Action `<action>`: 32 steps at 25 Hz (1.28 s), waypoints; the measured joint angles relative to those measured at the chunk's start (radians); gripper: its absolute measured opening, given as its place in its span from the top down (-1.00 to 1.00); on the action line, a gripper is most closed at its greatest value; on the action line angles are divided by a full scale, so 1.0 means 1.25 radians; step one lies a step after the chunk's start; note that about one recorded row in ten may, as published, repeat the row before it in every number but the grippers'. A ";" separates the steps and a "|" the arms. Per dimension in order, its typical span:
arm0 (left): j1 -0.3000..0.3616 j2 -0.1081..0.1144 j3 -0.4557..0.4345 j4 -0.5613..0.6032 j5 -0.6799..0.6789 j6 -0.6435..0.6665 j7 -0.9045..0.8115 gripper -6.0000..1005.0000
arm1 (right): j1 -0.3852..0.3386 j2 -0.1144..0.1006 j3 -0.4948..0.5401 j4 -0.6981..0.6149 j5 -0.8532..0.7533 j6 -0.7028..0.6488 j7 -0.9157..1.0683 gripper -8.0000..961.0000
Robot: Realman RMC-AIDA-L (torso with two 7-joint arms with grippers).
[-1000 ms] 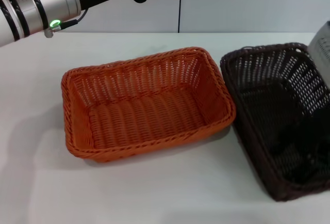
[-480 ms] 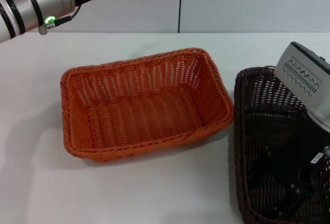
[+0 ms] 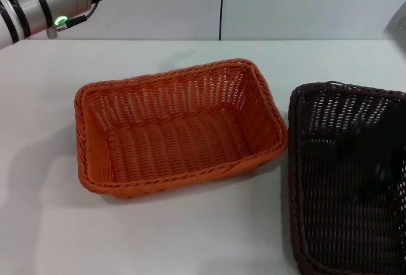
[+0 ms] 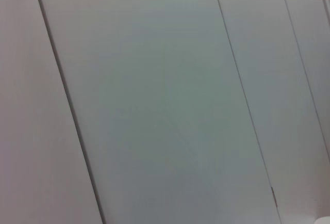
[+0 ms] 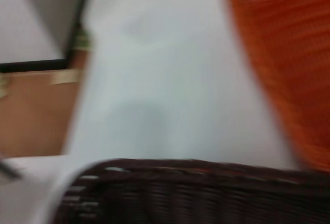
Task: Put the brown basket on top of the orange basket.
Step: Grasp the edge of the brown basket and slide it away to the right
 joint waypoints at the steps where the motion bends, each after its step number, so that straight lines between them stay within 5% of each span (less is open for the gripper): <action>1: -0.003 0.000 -0.001 -0.002 0.000 0.000 0.000 -0.69 | -0.002 -0.007 0.022 -0.014 -0.007 -0.006 0.002 -0.40; 5: -0.005 -0.001 -0.001 -0.004 0.000 0.001 0.000 -0.69 | -0.002 -0.046 0.132 -0.098 -0.039 -0.041 0.019 -0.40; 6: -0.007 -0.002 -0.001 -0.004 0.000 0.001 0.000 -0.69 | -0.002 -0.046 0.132 -0.098 -0.039 -0.041 0.019 -0.40; 9: -0.009 -0.003 -0.001 -0.004 0.000 0.001 0.000 -0.69 | 0.015 -0.081 0.141 -0.086 -0.089 -0.139 0.027 -0.39; 13: -0.011 -0.004 0.002 -0.022 -0.028 0.008 0.000 -0.69 | 0.024 -0.088 0.137 -0.043 -0.118 -0.208 0.023 -0.39; 19: -0.014 -0.003 -0.004 -0.044 -0.055 0.010 0.000 -0.69 | 0.027 -0.084 0.115 0.006 -0.139 -0.276 -0.004 -0.39; 23: -0.012 -0.003 -0.001 -0.045 -0.064 0.010 0.000 -0.69 | 0.020 -0.057 0.075 0.009 -0.143 -0.299 -0.022 -0.39; 32: -0.016 -0.004 0.005 -0.055 -0.079 0.010 -0.001 -0.69 | 0.011 -0.030 0.032 0.016 -0.145 -0.329 -0.042 -0.39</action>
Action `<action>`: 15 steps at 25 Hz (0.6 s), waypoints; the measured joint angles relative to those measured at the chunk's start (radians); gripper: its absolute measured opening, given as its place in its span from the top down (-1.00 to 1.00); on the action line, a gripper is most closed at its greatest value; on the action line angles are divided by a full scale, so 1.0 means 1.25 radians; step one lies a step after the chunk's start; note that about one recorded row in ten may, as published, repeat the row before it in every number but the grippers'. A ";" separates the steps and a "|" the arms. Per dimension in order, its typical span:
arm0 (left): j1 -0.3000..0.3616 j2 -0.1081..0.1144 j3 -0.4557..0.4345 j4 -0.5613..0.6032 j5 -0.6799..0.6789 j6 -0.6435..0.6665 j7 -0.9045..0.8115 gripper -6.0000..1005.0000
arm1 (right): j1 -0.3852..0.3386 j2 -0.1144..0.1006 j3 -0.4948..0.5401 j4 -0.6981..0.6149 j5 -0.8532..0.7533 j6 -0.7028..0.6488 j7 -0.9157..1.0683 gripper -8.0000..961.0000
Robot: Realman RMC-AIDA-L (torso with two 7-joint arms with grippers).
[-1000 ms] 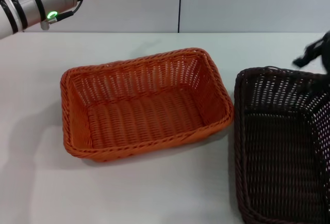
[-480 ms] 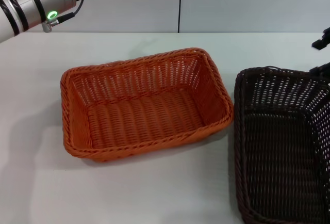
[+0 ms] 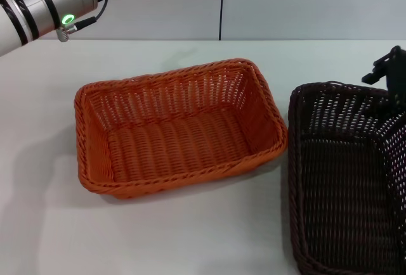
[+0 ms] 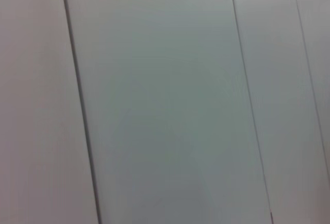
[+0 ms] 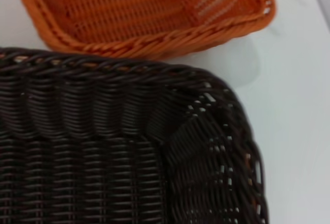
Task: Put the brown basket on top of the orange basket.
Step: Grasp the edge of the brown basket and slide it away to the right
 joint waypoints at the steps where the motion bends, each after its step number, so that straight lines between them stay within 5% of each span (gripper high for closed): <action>1: 0.000 0.000 0.000 0.000 0.000 0.000 0.000 -0.69 | -0.005 0.010 -0.007 0.002 -0.002 -0.015 -0.006 -0.39; 15: 0.004 0.001 0.011 0.006 -0.004 -0.009 -0.017 -0.69 | -0.013 0.032 -0.003 0.061 -0.003 -0.089 -0.064 -0.38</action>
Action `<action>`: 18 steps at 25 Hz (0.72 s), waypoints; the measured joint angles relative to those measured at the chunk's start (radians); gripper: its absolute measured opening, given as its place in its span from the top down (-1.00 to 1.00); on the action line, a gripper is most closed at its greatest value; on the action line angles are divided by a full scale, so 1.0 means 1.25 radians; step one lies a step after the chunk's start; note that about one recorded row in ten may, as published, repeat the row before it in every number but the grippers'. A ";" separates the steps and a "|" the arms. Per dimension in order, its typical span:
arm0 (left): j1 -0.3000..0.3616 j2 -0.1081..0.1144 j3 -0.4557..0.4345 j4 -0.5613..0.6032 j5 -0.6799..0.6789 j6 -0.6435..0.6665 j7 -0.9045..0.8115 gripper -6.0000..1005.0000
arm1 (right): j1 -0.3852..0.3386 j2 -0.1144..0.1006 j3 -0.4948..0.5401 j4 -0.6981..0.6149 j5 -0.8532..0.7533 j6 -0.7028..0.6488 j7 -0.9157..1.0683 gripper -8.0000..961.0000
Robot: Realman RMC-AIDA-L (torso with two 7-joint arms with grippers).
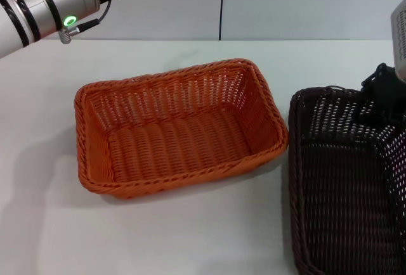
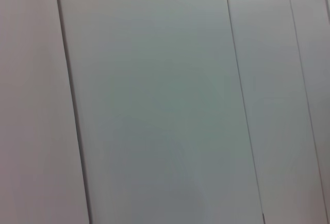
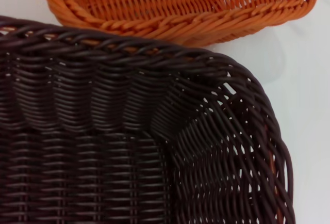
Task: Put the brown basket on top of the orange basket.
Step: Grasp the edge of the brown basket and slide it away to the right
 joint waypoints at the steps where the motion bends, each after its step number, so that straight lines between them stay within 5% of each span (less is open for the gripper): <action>1: 0.000 0.000 0.000 0.001 0.000 0.000 0.000 -0.69 | -0.003 0.001 0.001 0.001 0.000 -0.003 0.000 -0.29; 4: 0.000 0.001 0.001 -0.003 0.000 -0.001 0.001 -0.69 | -0.009 0.001 0.001 0.000 0.001 0.001 0.000 -0.02; 12: 0.002 0.001 -0.005 -0.004 0.000 0.004 0.004 -0.69 | -0.022 -0.010 0.060 -0.046 0.002 0.126 -0.007 0.23; 18: 0.006 0.001 -0.012 -0.004 -0.001 0.006 0.007 -0.69 | -0.041 -0.050 0.175 -0.117 0.055 0.321 -0.014 0.39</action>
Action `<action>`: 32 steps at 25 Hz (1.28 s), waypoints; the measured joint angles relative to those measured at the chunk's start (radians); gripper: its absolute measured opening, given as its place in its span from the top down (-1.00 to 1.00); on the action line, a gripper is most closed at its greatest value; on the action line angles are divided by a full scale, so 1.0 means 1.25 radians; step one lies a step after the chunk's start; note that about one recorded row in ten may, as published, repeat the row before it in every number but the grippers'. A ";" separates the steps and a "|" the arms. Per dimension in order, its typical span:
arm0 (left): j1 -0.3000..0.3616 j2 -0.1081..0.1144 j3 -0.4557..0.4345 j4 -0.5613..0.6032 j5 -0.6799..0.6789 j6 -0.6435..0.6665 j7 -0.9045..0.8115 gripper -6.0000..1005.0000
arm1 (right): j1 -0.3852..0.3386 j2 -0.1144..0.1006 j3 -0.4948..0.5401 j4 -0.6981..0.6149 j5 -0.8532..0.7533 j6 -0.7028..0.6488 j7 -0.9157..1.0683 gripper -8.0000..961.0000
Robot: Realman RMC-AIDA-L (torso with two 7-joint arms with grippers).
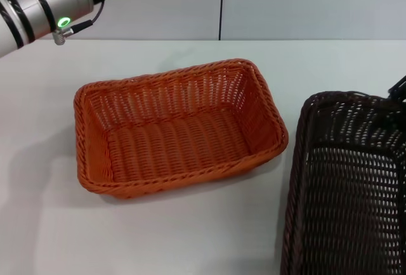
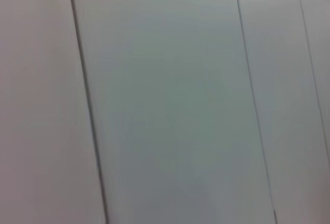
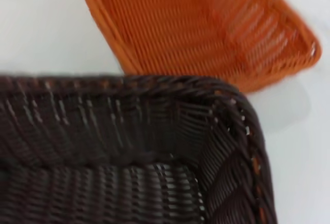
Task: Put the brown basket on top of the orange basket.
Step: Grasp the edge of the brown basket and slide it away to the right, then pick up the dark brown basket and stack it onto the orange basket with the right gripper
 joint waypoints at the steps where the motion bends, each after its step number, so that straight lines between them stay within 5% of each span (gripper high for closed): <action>1: 0.000 0.000 0.000 0.000 0.000 0.000 0.000 -0.69 | -0.003 -0.008 0.013 -0.003 0.012 0.020 0.006 0.43; 10: 0.003 0.001 -0.053 -0.018 -0.049 -0.001 0.045 -0.69 | -0.039 -0.062 0.028 -0.002 0.200 0.118 0.078 0.64; 18: -0.001 0.004 -0.075 -0.037 -0.070 -0.002 0.093 -0.69 | -0.082 -0.118 -0.124 0.009 0.550 0.124 0.194 0.65; 21: -0.002 0.004 -0.077 -0.042 -0.071 -0.001 0.093 -0.69 | -0.085 -0.119 -0.145 0.007 0.603 0.124 0.213 0.65; 27: -0.008 0.005 -0.089 -0.053 -0.070 0.001 0.096 -0.69 | -0.086 -0.080 -0.078 0.005 0.673 0.111 0.269 0.65; 28: -0.009 0.005 -0.096 -0.054 -0.071 0.000 0.102 -0.69 | -0.087 -0.050 -0.022 -0.006 0.672 0.105 0.285 0.65; 29: -0.009 0.005 -0.096 -0.054 -0.071 0.000 0.102 -0.69 | -0.087 -0.050 -0.022 -0.006 0.672 0.105 0.285 0.65; 32: -0.014 0.005 -0.097 -0.055 -0.072 -0.003 0.102 -0.69 | -0.088 -0.015 0.015 -0.022 0.670 0.086 0.300 0.65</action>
